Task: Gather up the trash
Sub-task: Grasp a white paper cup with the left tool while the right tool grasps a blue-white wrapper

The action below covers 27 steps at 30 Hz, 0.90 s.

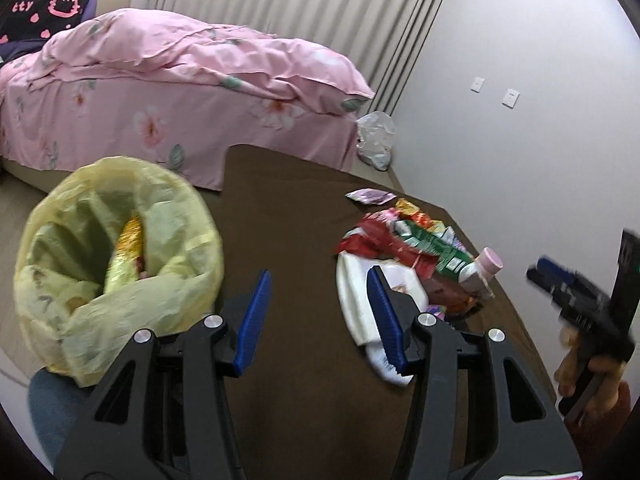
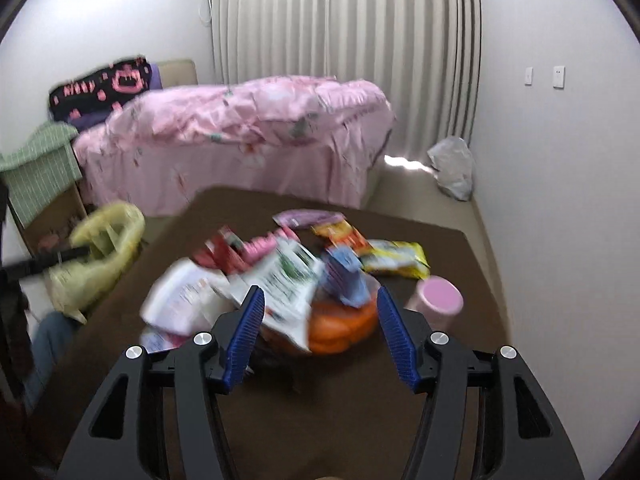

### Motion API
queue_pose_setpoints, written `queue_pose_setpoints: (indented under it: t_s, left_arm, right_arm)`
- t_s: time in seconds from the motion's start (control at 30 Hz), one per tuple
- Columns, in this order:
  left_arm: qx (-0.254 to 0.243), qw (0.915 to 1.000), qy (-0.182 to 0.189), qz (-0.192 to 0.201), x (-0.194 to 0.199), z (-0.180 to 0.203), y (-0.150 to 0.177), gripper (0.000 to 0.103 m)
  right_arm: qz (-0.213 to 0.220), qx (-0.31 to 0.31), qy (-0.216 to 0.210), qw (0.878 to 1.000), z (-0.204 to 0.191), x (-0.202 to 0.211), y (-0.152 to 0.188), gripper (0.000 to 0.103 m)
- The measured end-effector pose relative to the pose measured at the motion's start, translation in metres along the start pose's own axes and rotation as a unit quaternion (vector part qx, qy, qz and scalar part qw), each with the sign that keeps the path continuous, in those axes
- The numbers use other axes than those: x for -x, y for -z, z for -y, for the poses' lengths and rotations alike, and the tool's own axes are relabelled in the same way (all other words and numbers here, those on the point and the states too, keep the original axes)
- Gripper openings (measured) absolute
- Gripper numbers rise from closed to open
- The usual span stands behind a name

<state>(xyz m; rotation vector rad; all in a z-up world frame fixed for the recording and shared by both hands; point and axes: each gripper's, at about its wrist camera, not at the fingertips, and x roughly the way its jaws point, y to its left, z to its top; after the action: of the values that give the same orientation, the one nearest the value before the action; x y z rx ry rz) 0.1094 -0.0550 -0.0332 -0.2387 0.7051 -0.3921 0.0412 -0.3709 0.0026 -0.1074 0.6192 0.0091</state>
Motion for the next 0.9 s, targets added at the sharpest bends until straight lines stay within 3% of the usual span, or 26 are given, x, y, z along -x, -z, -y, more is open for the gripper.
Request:
queue_pose_setpoints:
  t_s: [0.2, 0.3, 0.53, 0.67, 0.8, 0.9]
  left_arm:
    - [-0.041, 0.9977, 0.046, -0.026, -0.038, 0.032, -0.009, 0.047]
    - [-0.070, 0.9949, 0.062, -0.036, -0.055, 0.046, -0.010, 0.047]
    - [-0.059, 0.9948, 0.050, -0.066, -0.077, 0.051, -0.001, 0.047]
    - [-0.051, 0.9956, 0.030, -0.073, -0.081, 0.044, 0.002, 0.047]
    - [-0.038, 0.9962, 0.029, -0.073, -0.076, 0.031, 0.005, 0.047]
    - [-0.026, 0.9966, 0.028, -0.073, -0.073, 0.020, 0.005, 0.047]
  right_arm:
    - [-0.010, -0.016, 0.020, 1.000, 0.023, -0.005, 0.013, 0.055]
    - [-0.025, -0.046, -0.023, 0.998, 0.029, -0.017, 0.017, 0.055]
    - [-0.031, -0.089, -0.105, 0.990, 0.022, -0.054, -0.014, 0.055]
    - [-0.066, -0.089, -0.131, 0.985, 0.001, -0.092, -0.033, 0.055]
    - [-0.108, -0.087, -0.126, 0.982, -0.014, -0.120, -0.025, 0.055]
    - [-0.121, -0.110, -0.151, 0.975, -0.015, -0.121, -0.012, 0.055]
